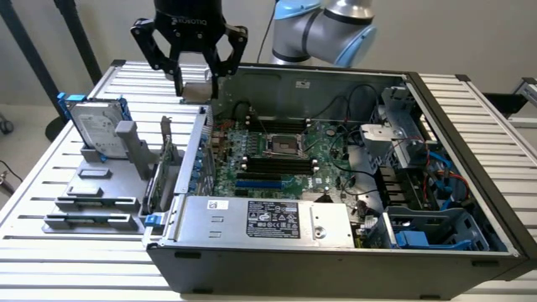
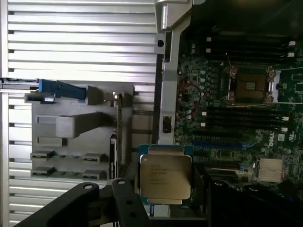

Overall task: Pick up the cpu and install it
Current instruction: 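Pick up the cpu and move it towards the insertion slot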

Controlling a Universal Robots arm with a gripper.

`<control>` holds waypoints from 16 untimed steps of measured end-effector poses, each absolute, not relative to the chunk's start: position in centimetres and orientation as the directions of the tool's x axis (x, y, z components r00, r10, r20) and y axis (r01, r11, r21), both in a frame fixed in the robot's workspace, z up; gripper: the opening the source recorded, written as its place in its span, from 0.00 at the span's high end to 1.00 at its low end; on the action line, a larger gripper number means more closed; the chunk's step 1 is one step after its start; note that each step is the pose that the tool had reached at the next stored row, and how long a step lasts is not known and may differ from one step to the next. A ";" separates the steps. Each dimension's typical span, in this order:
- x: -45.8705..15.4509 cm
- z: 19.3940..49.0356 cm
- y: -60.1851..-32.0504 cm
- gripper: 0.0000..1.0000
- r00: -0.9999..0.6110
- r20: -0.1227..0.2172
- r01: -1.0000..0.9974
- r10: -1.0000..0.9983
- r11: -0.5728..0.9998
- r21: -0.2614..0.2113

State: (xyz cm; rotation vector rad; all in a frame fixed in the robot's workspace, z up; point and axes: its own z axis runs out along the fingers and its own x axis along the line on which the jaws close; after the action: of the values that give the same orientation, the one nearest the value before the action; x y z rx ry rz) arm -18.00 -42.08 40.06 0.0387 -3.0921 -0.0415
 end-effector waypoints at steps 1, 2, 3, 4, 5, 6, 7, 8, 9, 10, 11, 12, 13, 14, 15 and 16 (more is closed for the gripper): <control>-17.6 40.0 -42.0 0.45 -0.998 0.049 -0.024 -0.026 0.999 0.027; -17.1 39.9 -41.8 0.45 -0.998 0.049 -0.024 -0.026 0.999 0.027; -16.6 39.7 -41.6 0.45 -0.998 0.049 -0.024 -0.026 0.999 0.027; -16.2 39.5 -41.4 0.45 -0.998 0.049 -0.024 -0.026 0.999 0.027; -15.7 39.4 -41.2 0.45 -0.998 0.049 -0.024 -0.026 0.999 0.026; -15.3 39.2 -41.0 0.45 -0.998 0.049 -0.024 -0.026 0.999 0.026; -14.8 39.0 -40.8 0.45 -0.998 0.049 -0.024 -0.026 0.999 0.026; -14.3 38.8 -40.6 0.45 -0.998 0.049 -0.024 -0.026 0.999 0.026; -13.9 38.6 -40.3 0.45 -0.998 0.049 -0.024 -0.026 0.999 0.026; -13.4 38.4 -40.1 0.45 -0.998 0.049 -0.024 -0.026 0.999 0.026; -13.0 38.3 -39.9 0.45 -0.998 0.049 -0.024 -0.026 0.999 0.026; -12.5 38.1 -39.7 0.45 -0.998 0.049 -0.024 -0.026 0.999 0.026; -12.1 37.9 -39.5 0.45 -0.998 0.049 -0.024 -0.026 0.999 0.026; -11.6 37.7 -39.2 0.45 -0.998 0.049 -0.024 -0.026 0.999 0.026; -11.2 37.5 -39.0 0.45 -0.998 0.049 -0.024 -0.026 0.999 0.026; -10.7 37.3 -38.8 0.45 -0.998 0.049 -0.024 -0.026 0.999 0.026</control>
State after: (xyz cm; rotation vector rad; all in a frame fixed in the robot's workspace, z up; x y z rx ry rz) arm -10.71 -38.78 37.35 0.0387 -3.0922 -0.0399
